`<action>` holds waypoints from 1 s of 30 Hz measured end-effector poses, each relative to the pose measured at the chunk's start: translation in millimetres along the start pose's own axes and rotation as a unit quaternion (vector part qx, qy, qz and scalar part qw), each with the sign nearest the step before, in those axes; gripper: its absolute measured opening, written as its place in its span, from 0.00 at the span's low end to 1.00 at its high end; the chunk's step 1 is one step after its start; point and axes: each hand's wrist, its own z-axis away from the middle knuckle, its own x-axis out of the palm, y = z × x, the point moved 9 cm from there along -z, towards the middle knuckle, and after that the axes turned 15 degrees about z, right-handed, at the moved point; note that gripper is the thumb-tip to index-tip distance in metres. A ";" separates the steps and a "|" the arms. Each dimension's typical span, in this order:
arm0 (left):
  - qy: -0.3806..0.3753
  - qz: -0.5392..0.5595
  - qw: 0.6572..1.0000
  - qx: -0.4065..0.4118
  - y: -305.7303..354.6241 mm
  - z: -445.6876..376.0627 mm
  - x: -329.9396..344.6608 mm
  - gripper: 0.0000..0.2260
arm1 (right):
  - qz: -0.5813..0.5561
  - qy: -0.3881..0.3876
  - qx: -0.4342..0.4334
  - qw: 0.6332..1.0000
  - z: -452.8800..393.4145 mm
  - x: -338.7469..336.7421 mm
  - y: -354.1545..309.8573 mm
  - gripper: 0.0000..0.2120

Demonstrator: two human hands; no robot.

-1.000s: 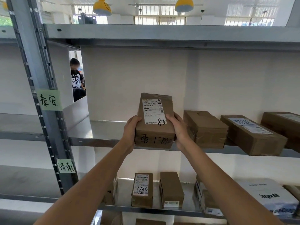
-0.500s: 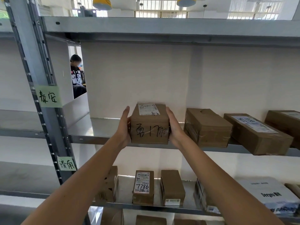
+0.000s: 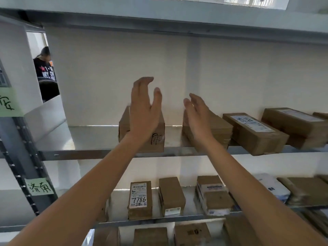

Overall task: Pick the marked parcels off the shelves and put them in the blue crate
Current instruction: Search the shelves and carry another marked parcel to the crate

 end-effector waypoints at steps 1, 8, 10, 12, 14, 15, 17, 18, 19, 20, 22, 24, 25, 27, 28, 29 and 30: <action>-0.027 0.012 1.000 0.005 10.7 -0.8 23.4 0.17 | 0.029 0.021 -0.011 0.999 -5.2 -16.4 -2.4 0.19; -0.116 0.141 0.934 -0.309 -28.5 59.0 139.6 0.23 | 0.063 0.147 0.067 0.985 -24.3 -109.7 68.6 0.19; -0.103 0.136 0.917 -0.361 -54.6 74.4 154.7 0.29 | 0.055 0.116 0.103 0.986 -13.5 -105.0 98.7 0.21; -0.081 0.149 0.893 -0.417 -87.9 91.5 170.2 0.38 | 0.038 0.070 0.128 0.989 -4.3 -91.5 122.4 0.24; -0.074 0.167 0.867 -0.464 -97.0 105.4 177.7 0.42 | -0.006 0.030 0.153 0.988 0.1 -77.5 136.3 0.25; -0.069 0.176 0.859 -0.476 -90.4 110.0 177.7 0.39 | -0.030 0.015 0.161 0.986 -0.6 -73.0 139.3 0.24; -0.054 0.181 0.860 -0.474 -85.9 114.0 177.8 0.27 | -0.070 0.000 0.180 0.981 -3.8 -68.6 144.2 0.23; -0.045 0.184 0.862 -0.471 -88.2 114.6 177.7 0.22 | -0.076 -0.006 0.185 0.980 -5.1 -66.6 147.9 0.22; -0.039 0.186 0.862 -0.471 -90.8 115.6 177.8 0.19 | -0.076 -0.013 0.185 0.980 -6.0 -65.5 150.1 0.21; -0.032 0.188 0.860 -0.473 -93.1 116.4 178.1 0.18 | -0.079 -0.019 0.183 0.980 -6.9 -64.2 152.1 0.20; -0.020 0.187 0.858 -0.478 -93.7 117.6 177.4 0.18 | -0.079 -0.037 0.179 0.980 -7.3 -62.6 154.0 0.22; -0.003 0.191 0.852 -0.487 -94.0 119.1 175.7 0.17 | -0.085 -0.066 0.178 0.978 -7.5 -61.3 153.8 0.24; 0.010 0.197 0.847 -0.494 -93.7 120.3 174.0 0.17 | -0.084 -0.079 0.178 0.977 -7.8 -60.7 152.9 0.23; 0.043 0.214 0.839 -0.498 -91.9 120.6 169.2 0.17 | -0.081 -0.091 0.168 0.978 -9.7 -62.4 146.0 0.21; 0.053 0.221 0.840 -0.492 -91.8 119.8 167.3 0.18 | -0.079 -0.090 0.163 0.979 -12.2 -63.9 143.3 0.20; 0.055 0.224 0.844 -0.483 -90.5 118.9 166.0 0.19 | -0.084 -0.086 0.165 0.979 -14.6 -66.2 140.7 0.19; 0.052 0.223 0.851 -0.472 -89.5 117.8 165.0 0.19 | -0.092 -0.081 0.166 0.978 -16.6 -68.5 137.8 0.17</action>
